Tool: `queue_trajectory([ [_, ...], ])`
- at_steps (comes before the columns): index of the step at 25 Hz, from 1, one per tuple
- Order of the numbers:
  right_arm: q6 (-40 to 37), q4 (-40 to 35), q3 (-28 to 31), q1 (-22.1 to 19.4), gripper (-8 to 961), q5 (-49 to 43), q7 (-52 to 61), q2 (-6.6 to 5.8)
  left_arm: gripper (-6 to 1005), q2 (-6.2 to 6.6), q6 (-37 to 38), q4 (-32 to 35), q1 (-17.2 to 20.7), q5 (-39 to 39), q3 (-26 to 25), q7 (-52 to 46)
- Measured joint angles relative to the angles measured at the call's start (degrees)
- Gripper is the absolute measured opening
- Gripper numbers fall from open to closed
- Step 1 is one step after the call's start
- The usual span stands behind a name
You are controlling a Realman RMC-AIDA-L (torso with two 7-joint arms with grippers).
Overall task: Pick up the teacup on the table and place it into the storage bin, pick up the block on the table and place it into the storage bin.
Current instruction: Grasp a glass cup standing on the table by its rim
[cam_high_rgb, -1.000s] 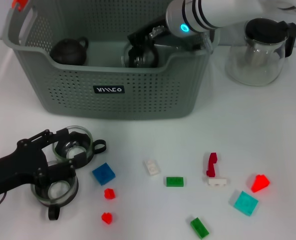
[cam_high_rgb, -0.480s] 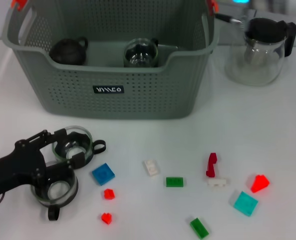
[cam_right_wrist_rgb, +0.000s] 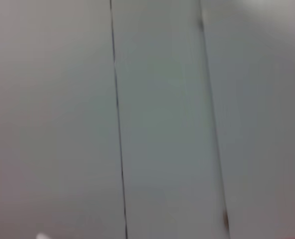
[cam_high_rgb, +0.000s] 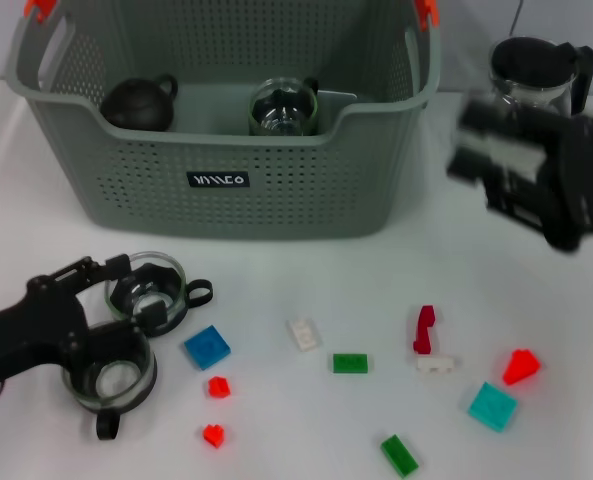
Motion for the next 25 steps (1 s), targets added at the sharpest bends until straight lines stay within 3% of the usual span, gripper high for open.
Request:
queue_trajectory([
  [3,-0.9,0.3,1.2,-2.0,493,-5.4,1.0,-1.4,845,0.29,2.8,2.8,0.4,0.0,0.1,-3.0],
  [6,-1.0,-1.1,2.5,-3.1,493,-10.0,3.8,-2.17,844,0.95,9.1,10.5,0.1,0.1,0.4,-13.2],
  [10,-1.1,-3.2,5.1,-2.7,493,-15.8,7.4,-2.07,844,1.97,12.5,27.0,-1.9,3.6,4.1,-39.0],
  [11,-1.1,-3.3,5.6,-2.4,493,-16.9,7.9,-1.98,844,2.13,12.5,34.2,-3.6,7.6,7.6,-50.6],
  [12,-1.1,-3.3,5.9,-2.0,493,-17.8,8.3,-1.93,844,2.13,12.5,34.2,-3.6,7.6,7.6,-50.6],
  [15,-1.0,-3.3,6.4,-1.2,493,-19.2,8.8,-1.72,843,2.82,12.6,41.6,-7.1,13.0,14.5,-64.3],
  [20,-1.0,-3.2,6.6,-0.6,493,-19.9,9.4,-1.62,842,4.04,10.4,42.3,-13.8,22.1,22.8,-74.2],
  [25,-1.2,-2.9,6.5,-0.5,493,-20.0,9.4,-1.61,840,2.97,3.5,39.8,-17.8,32.2,31.4,-78.2],
])
